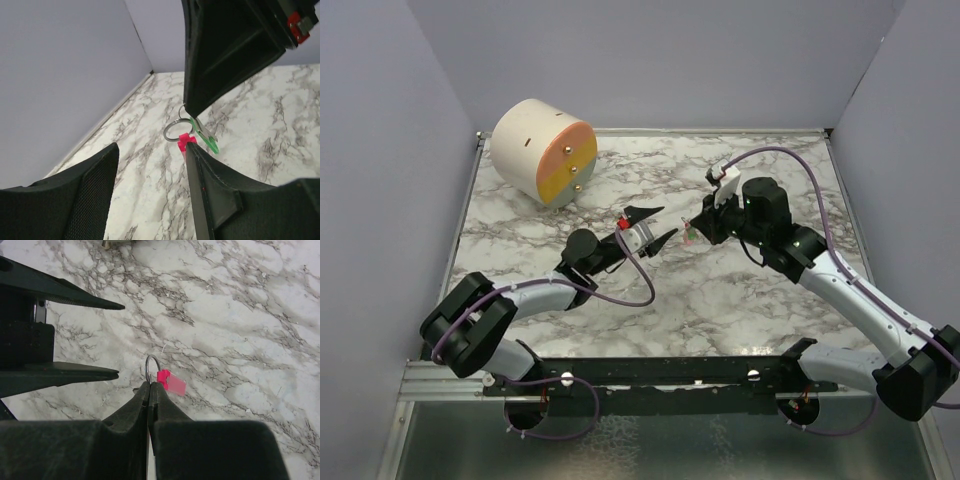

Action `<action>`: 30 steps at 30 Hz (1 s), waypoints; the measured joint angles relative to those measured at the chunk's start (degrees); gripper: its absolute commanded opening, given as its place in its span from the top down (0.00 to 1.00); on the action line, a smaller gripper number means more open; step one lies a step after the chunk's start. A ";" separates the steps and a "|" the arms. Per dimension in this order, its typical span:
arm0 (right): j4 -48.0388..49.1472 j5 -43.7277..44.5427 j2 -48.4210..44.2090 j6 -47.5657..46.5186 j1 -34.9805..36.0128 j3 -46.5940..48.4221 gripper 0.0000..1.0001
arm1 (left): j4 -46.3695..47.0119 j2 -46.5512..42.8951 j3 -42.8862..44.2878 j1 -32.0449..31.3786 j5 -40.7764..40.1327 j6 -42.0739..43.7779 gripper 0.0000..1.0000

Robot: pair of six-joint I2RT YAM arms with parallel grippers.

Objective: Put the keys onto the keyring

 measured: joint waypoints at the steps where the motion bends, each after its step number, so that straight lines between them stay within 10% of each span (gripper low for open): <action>1: -0.11 -0.02 0.07 -0.02 0.00 0.02 0.99 | -0.66 0.50 0.17 0.00 0.90 0.63 0.45; 30: -0.72 -1.44 0.31 -0.42 0.00 0.02 0.99 | -8.76 6.14 6.91 -3.08 4.13 11.61 0.71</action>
